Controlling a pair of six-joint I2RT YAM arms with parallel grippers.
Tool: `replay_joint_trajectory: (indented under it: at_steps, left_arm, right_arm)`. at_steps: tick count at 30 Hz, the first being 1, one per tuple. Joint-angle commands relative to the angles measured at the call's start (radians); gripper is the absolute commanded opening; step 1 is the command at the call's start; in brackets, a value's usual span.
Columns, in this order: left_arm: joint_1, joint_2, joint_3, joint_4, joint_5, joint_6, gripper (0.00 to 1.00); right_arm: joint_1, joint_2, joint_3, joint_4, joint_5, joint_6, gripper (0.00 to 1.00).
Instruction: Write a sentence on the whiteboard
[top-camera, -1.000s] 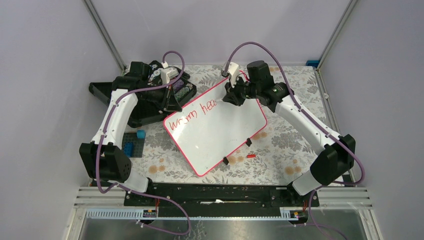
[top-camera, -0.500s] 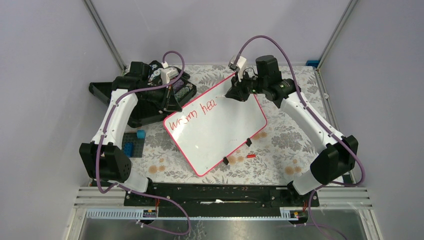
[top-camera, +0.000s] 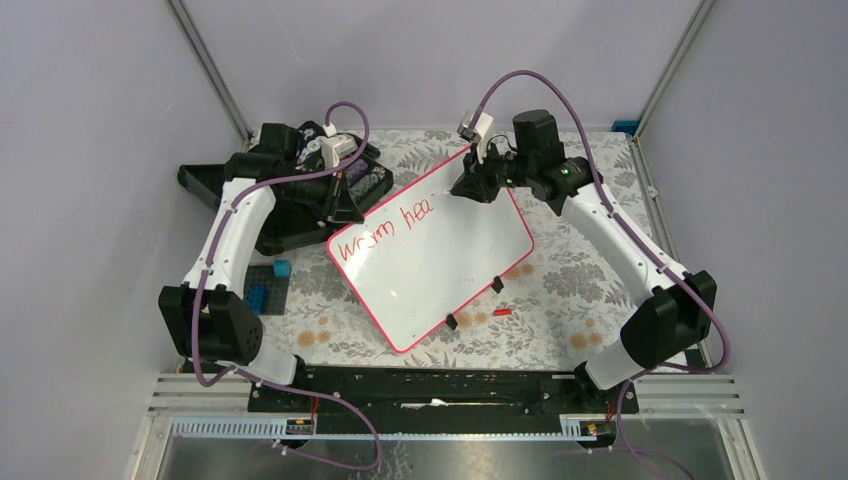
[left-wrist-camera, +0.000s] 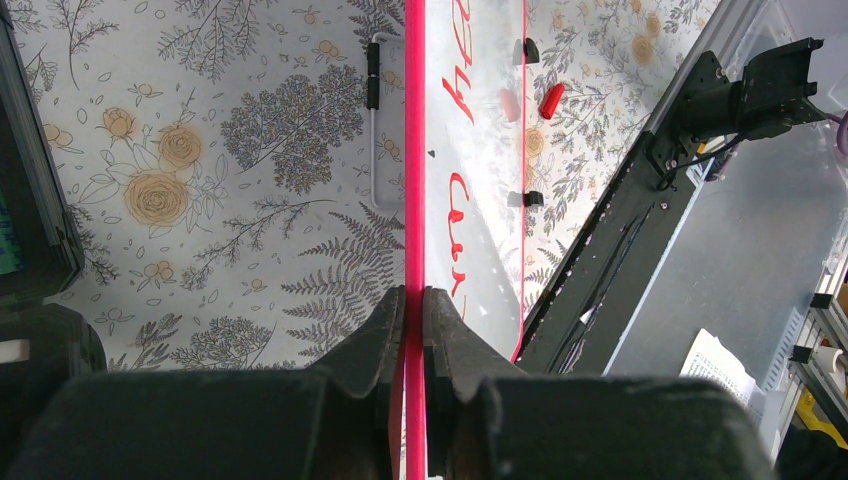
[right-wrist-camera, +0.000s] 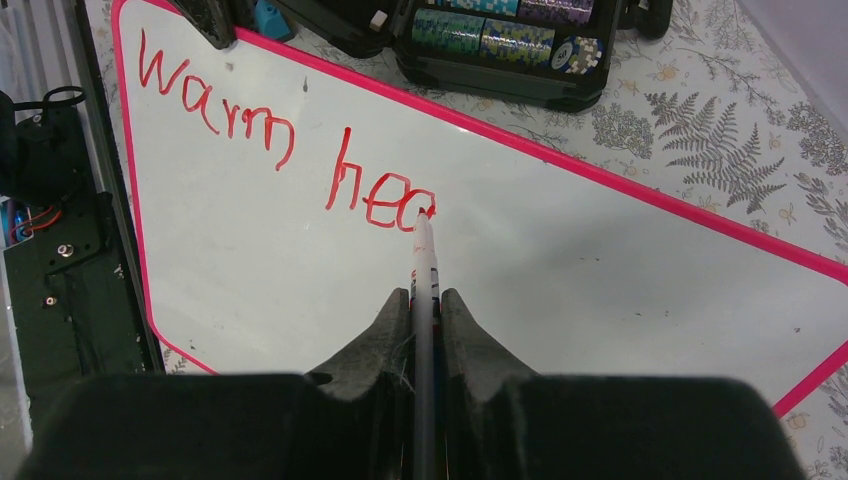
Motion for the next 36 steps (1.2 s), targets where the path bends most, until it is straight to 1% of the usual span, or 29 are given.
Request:
replay_joint_trajectory:
  at_steps: [1, 11, 36]
  left_arm:
    - [-0.015, 0.008, -0.012, 0.003, 0.017, 0.029, 0.00]
    - [-0.015, 0.010, -0.012, 0.002, 0.015, 0.029, 0.00]
    - [-0.016, 0.006, -0.023, 0.003, 0.014, 0.034, 0.00]
  right_arm:
    - [-0.007, 0.010, 0.030, 0.017, -0.022, -0.013, 0.00]
    - [-0.005, 0.028, 0.027, 0.002, 0.003, -0.034, 0.00]
    - [0.004, 0.077, 0.066, 0.011, 0.019, -0.021, 0.00]
